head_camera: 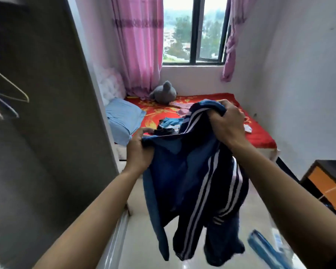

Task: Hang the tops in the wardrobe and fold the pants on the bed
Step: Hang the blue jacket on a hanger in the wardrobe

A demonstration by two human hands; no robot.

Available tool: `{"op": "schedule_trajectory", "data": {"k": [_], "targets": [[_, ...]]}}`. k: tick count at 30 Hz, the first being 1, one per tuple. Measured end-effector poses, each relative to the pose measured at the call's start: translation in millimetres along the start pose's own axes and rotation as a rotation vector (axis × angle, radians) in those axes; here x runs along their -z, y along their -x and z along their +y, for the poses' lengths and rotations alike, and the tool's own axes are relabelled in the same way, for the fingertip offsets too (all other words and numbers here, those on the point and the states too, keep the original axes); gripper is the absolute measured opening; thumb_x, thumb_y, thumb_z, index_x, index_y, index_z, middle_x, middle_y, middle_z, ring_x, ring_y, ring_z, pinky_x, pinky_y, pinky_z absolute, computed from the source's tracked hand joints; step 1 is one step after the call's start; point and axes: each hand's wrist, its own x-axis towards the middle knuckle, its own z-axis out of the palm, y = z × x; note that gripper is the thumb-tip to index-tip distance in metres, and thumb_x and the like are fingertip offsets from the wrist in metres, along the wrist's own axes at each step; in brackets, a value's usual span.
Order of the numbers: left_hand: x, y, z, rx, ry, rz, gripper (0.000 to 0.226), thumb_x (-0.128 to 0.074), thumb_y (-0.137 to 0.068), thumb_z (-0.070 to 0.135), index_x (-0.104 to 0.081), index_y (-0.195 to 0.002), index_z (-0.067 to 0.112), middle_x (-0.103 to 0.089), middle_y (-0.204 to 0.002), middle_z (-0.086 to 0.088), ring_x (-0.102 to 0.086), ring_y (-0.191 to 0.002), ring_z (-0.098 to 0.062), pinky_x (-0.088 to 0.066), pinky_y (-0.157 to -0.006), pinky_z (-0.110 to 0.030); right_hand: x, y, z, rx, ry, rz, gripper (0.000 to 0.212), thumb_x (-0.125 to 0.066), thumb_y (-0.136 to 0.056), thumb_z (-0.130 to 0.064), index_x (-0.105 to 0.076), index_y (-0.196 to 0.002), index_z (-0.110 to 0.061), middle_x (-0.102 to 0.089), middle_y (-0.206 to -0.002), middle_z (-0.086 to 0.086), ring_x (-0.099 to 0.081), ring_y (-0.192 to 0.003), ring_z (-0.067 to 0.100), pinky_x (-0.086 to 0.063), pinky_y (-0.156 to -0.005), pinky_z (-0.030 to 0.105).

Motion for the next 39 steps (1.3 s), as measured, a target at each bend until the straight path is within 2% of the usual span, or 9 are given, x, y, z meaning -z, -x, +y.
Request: {"op": "schedule_trajectory", "data": {"k": [6,12,16,20,26,29,32,35,39], "targets": [[63.9,-15.9,-34.5,0.088,-0.035,-0.086,0.048,-0.069,-0.078,0.008,-0.057,-0.109,0.043,-0.064,-0.101,0.011,-0.062,-0.095,-0.004,-0.052,-0.078,-0.018,-103.5,-8.2,-37.1,-0.102,-0.175,-0.244,0.037,-0.036,-0.080,-0.050,-0.056,-0.068,-0.021,-0.062,-0.074,-0.004,-0.059,-0.080,0.027,-0.040,-0.067,0.035],[128.5,-31.7,-64.5,0.198,-0.242,-0.137,0.066,-0.080,-0.078,0.028,-0.047,-0.135,0.031,-0.062,-0.116,0.012,-0.058,-0.109,0.000,-0.046,-0.083,-0.013,-227.4,-13.8,-99.4,0.021,-0.378,-0.517,0.036,-0.045,-0.080,-0.041,-0.071,-0.085,-0.017,-0.072,-0.086,0.002,-0.066,-0.089,0.027,-0.053,-0.083,0.040],[168.9,-45.8,-73.3,0.220,-0.472,0.117,0.038,-0.055,-0.083,-0.001,-0.061,-0.112,0.022,-0.070,-0.096,0.000,-0.066,-0.087,-0.016,-0.055,-0.077,-0.034,-288.2,-28.0,-137.6,0.248,-0.412,-0.659,0.035,-0.046,-0.074,-0.046,-0.068,-0.083,-0.021,-0.068,-0.074,-0.007,-0.063,-0.077,0.013,-0.046,-0.069,0.031],[227.1,-69.5,-60.9,0.287,-0.529,0.484,0.030,-0.050,-0.077,-0.013,-0.060,-0.073,0.015,-0.058,-0.069,-0.002,-0.050,-0.067,-0.013,-0.038,-0.063,-0.029,-334.6,-60.8,-148.4,0.453,-0.335,-0.756,0.030,-0.060,-0.072,-0.047,-0.065,-0.093,-0.026,-0.067,-0.082,-0.009,-0.063,-0.083,0.016,-0.047,-0.070,0.029],[273.9,-92.1,-28.9,0.243,-0.875,0.707,0.006,-0.070,-0.084,0.026,-0.066,-0.080,0.022,-0.061,-0.069,0.016,-0.056,-0.066,0.006,-0.037,-0.056,-0.005,-393.0,-60.8,-170.9,0.651,-0.350,-0.984,0.042,-0.041,-0.075,-0.058,-0.054,-0.104,-0.030,-0.068,-0.097,0.003,-0.062,-0.093,0.029,-0.048,-0.081,0.039],[283.1,-94.0,-25.0,0.166,-0.949,0.861,0.018,-0.063,-0.085,0.041,-0.066,-0.077,0.025,-0.063,-0.067,0.016,-0.059,-0.070,0.001,-0.039,-0.056,-0.011,-413.1,-49.3,-191.2,0.747,-0.391,-1.207,0.035,-0.032,-0.072,-0.061,-0.045,-0.089,-0.033,-0.064,-0.091,0.001,-0.059,-0.089,0.030,-0.048,-0.079,0.043],[288.2,-86.8,-29.8,0.190,-0.911,0.978,0.019,-0.057,-0.081,0.046,-0.062,-0.077,0.029,-0.062,-0.067,0.012,-0.057,-0.066,-0.006,-0.044,-0.059,-0.028,-428.6,-32.5,-209.8,0.854,-0.389,-1.400,0.051,-0.033,-0.071,-0.062,-0.056,-0.108,-0.034,-0.068,-0.093,-0.006,-0.063,-0.092,0.024,-0.050,-0.085,0.042],[289.1,-73.1,-36.8,0.261,-0.813,0.997,0.013,-0.059,-0.076,0.043,-0.064,-0.076,0.031,-0.063,-0.069,0.012,-0.058,-0.065,-0.007,-0.046,-0.061,-0.031,-440.2,-9.3,-226.0,0.750,-0.552,-1.493,0.041,-0.036,-0.079,-0.047,-0.064,-0.106,-0.035,-0.070,-0.071,-0.004,-0.069,-0.069,0.013,-0.054,-0.078,0.036],[287.5,-51.8,-52.9,0.318,-0.812,0.922,0.007,-0.065,-0.076,0.024,-0.066,-0.070,0.027,-0.066,-0.068,0.011,-0.061,-0.065,-0.006,-0.047,-0.057,-0.021,-457.4,10.0,-256.8,0.480,-0.676,-1.297,0.027,-0.045,-0.091,-0.033,-0.068,-0.102,-0.027,-0.065,-0.074,-0.006,-0.067,-0.074,0.018,-0.054,-0.076,0.034]]}}
